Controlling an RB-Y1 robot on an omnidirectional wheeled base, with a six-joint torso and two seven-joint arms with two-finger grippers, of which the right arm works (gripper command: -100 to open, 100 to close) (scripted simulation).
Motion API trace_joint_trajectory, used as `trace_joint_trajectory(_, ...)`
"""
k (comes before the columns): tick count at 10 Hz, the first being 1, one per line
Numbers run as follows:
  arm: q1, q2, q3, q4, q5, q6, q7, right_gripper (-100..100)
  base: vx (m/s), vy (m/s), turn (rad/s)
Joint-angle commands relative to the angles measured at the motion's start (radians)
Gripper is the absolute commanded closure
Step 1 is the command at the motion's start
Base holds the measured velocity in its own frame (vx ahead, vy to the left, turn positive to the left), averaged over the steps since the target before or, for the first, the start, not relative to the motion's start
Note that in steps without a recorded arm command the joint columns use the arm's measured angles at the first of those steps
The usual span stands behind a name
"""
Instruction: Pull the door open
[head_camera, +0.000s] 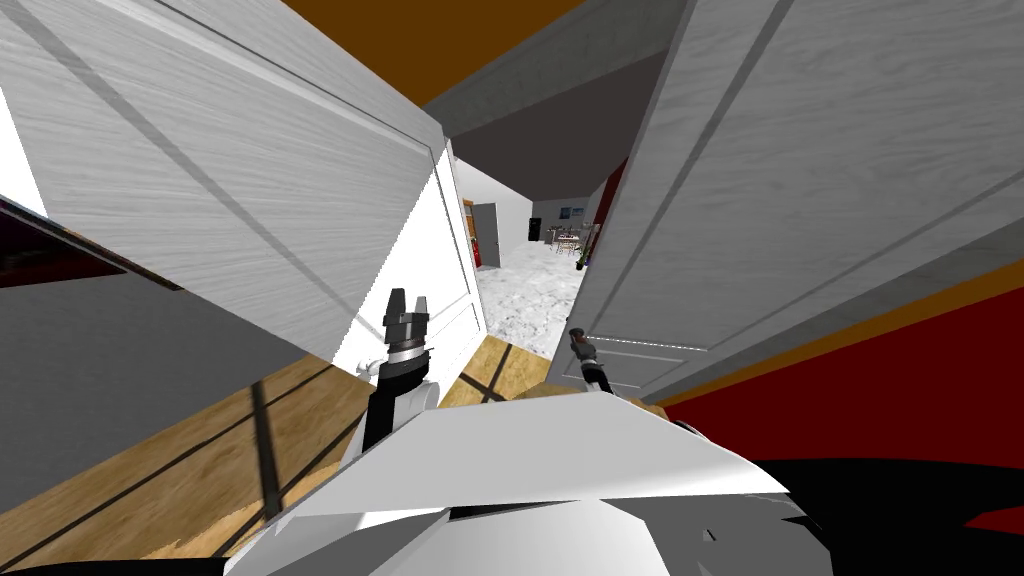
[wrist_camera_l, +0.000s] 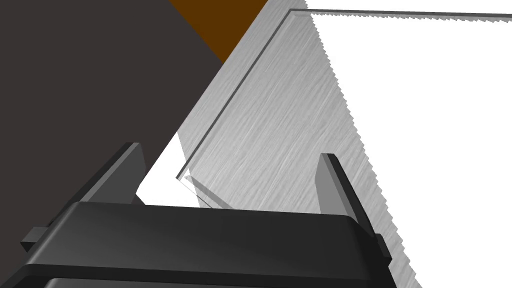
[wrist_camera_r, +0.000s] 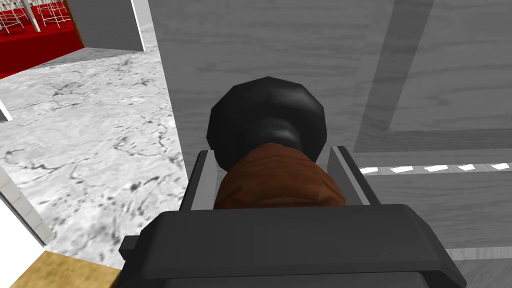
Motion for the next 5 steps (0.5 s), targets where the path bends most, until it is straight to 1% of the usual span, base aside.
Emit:
trace_joint_trajectory(1, 0.007, -0.01, 0.021, -0.009, 0.01, -0.008, -0.03, 100, -0.213, -0.035, 0.088)
trace_joint_trajectory(2, 0.013, -0.02, 0.039, -0.012, 0.019, -0.013, -0.053, 100, -0.255, -0.053, 0.123)
trace_joint_trajectory(4, 0.022, -0.035, 0.065, -0.018, 0.032, -0.02, -0.086, 100, -0.221, -0.052, 0.1)
trace_joint_trajectory(5, 0.018, -0.031, 0.054, -0.015, 0.027, -0.014, -0.071, 100, -0.095, -0.018, 0.026)
